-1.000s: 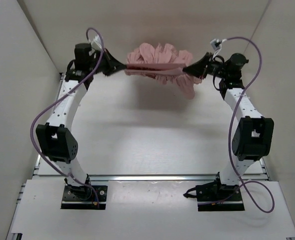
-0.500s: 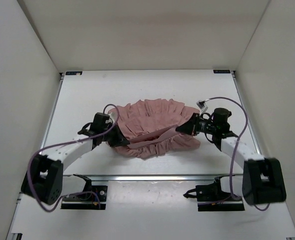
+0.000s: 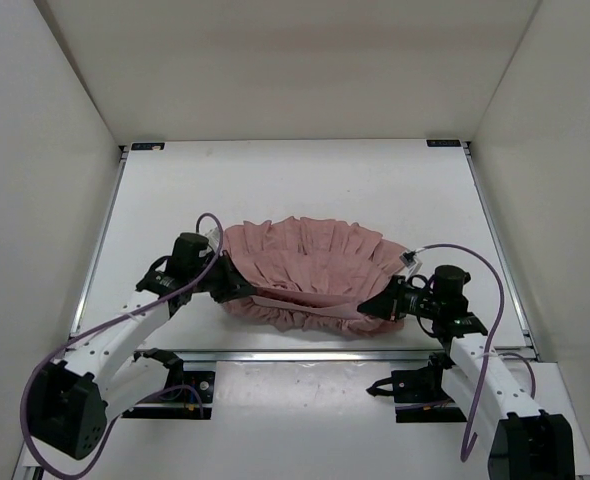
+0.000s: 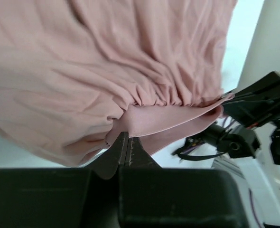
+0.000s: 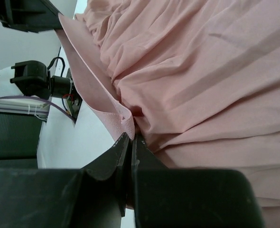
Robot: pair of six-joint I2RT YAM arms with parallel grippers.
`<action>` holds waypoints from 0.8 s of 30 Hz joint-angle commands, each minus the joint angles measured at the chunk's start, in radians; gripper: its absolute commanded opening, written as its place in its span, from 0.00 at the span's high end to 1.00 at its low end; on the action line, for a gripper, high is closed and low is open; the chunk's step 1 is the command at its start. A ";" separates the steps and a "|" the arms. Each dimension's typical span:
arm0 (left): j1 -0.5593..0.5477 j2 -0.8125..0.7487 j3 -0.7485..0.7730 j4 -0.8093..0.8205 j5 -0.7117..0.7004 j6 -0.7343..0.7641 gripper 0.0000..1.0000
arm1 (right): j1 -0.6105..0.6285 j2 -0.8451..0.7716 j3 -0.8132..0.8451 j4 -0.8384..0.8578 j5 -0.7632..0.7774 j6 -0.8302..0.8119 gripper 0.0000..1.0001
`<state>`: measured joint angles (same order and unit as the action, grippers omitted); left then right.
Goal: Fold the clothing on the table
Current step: Fold the skirt
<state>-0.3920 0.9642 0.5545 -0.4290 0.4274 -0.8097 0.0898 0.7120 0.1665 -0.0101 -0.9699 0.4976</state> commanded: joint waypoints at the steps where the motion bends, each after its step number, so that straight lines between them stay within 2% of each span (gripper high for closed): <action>1: 0.021 0.056 0.125 -0.017 0.033 0.000 1.00 | -0.047 0.038 0.028 0.030 -0.047 -0.014 1.00; 3: 0.041 0.158 0.232 -0.027 0.050 0.029 1.00 | -0.074 0.087 0.092 0.048 -0.062 -0.030 1.00; 6: 0.090 0.272 0.307 -0.010 0.103 0.060 1.00 | -0.087 0.210 0.207 0.047 -0.073 -0.091 1.00; 9: 0.142 0.387 0.407 0.024 0.171 0.063 1.00 | -0.140 0.393 0.325 0.055 -0.110 -0.131 1.00; 15: 0.177 0.675 0.657 -0.036 0.211 0.135 1.00 | -0.142 0.679 0.560 0.119 -0.101 -0.145 0.99; 19: 0.209 0.859 0.786 -0.011 0.244 0.112 1.00 | -0.131 0.881 0.717 0.095 -0.098 -0.177 1.00; 24: 0.237 1.045 0.975 -0.042 0.260 0.095 1.00 | -0.116 1.047 0.867 0.088 -0.046 -0.195 1.00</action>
<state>-0.1852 1.9793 1.4395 -0.4599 0.6800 -0.7158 -0.0261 1.7164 0.9569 0.0643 -1.0515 0.3435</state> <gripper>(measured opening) 0.023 0.009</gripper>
